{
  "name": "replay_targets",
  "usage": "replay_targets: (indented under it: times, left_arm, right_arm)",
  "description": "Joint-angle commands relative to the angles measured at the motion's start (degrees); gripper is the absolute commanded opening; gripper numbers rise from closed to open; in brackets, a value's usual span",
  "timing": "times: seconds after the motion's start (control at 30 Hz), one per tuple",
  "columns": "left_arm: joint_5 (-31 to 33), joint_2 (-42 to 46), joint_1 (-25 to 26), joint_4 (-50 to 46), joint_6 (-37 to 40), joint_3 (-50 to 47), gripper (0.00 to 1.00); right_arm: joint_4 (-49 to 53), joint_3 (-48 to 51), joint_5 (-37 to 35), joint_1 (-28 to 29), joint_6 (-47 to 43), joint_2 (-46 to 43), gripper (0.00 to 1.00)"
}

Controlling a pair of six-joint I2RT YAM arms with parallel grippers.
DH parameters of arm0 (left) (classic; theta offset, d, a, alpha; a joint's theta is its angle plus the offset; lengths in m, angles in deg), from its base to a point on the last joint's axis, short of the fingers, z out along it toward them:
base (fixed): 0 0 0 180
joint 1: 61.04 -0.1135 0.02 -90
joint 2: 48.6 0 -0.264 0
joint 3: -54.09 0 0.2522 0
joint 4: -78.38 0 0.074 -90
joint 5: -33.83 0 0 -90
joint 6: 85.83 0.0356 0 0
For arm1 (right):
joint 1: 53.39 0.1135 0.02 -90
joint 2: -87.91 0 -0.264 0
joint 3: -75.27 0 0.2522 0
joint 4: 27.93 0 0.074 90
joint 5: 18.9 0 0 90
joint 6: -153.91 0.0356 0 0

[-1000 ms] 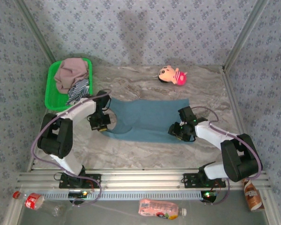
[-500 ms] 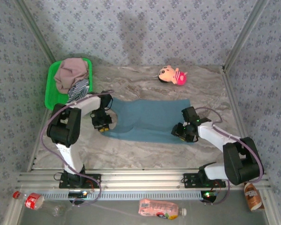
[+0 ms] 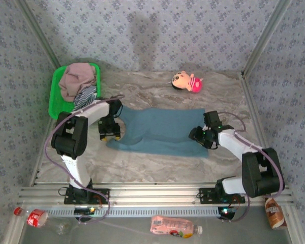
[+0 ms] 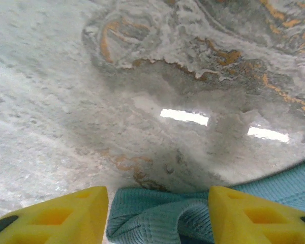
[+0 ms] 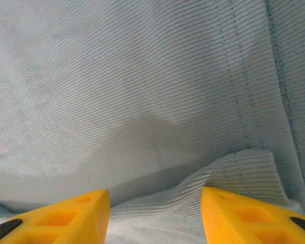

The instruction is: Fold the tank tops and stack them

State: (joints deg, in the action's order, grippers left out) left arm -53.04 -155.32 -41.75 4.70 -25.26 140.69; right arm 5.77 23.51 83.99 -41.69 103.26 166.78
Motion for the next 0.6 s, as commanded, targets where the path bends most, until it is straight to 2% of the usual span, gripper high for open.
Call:
replay_targets:
  times: [0.0, 0.13, 0.23, 0.37, 0.57]
  left_arm:
    - [1.96, 4.29, 0.39, -5.47, -0.68, 1.94, 0.57]
    - [0.19, 8.51, 1.32, -6.66, -2.74, 2.98, 0.6]
    - [-4.01, 9.2, 2.89, -4.81, -4.59, 4.0, 0.6]
    - [-8.57, 6.06, 6.49, 1.63, -7.14, 4.89, 0.6]
    - [-13.19, -1.29, 11.54, 10.44, -9.77, 4.24, 0.59]
  right_arm:
    - [-0.5, -1.31, -1.38, -0.84, -2.75, 2.64, 0.52]
    - [3.05, -0.96, -3.57, -2.74, -5.34, 1.98, 0.52]
    - [5.46, -1.46, -4.55, -2.84, -6.49, -0.37, 0.52]
    - [5.75, -2.75, -2.57, -0.3, -5.18, -5.1, 0.52]
    - [1.3, 1.13, -0.44, 3.7, -0.89, -5.44, 0.54]
